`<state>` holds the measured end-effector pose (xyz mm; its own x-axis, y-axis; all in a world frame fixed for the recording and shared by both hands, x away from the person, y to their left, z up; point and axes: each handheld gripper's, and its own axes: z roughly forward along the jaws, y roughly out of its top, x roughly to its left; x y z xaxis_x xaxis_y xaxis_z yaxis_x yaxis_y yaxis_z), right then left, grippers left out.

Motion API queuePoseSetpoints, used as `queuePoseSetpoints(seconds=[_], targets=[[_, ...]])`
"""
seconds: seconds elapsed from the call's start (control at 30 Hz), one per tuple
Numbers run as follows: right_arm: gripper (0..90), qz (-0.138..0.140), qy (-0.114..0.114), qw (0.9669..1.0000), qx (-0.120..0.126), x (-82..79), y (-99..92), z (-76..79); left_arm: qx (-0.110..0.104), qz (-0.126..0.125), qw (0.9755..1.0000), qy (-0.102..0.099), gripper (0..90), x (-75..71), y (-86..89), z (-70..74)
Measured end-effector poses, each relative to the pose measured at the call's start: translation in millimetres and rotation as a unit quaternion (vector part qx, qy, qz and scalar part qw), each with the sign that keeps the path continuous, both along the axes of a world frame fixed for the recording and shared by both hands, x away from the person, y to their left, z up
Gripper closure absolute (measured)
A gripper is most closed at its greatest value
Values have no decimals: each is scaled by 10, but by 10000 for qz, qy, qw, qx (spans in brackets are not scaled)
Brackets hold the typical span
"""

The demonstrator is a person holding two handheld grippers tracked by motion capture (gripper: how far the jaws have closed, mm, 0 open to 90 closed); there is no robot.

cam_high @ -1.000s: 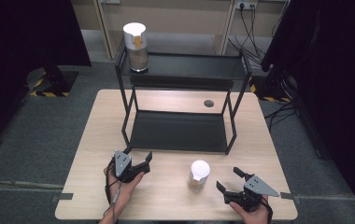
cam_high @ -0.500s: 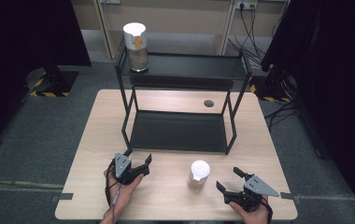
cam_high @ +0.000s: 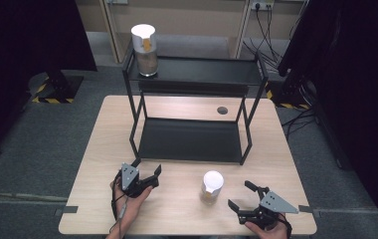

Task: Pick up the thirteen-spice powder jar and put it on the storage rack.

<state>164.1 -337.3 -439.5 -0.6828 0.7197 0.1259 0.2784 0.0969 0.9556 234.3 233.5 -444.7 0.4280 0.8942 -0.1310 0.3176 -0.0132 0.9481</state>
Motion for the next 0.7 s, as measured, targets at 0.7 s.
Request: queuePoseSetpoints(seconds=[0.7], targets=[[143,507,-95,9983,-258,317,413,52,147,-84,9998,-48,140,-1,-23,10]])
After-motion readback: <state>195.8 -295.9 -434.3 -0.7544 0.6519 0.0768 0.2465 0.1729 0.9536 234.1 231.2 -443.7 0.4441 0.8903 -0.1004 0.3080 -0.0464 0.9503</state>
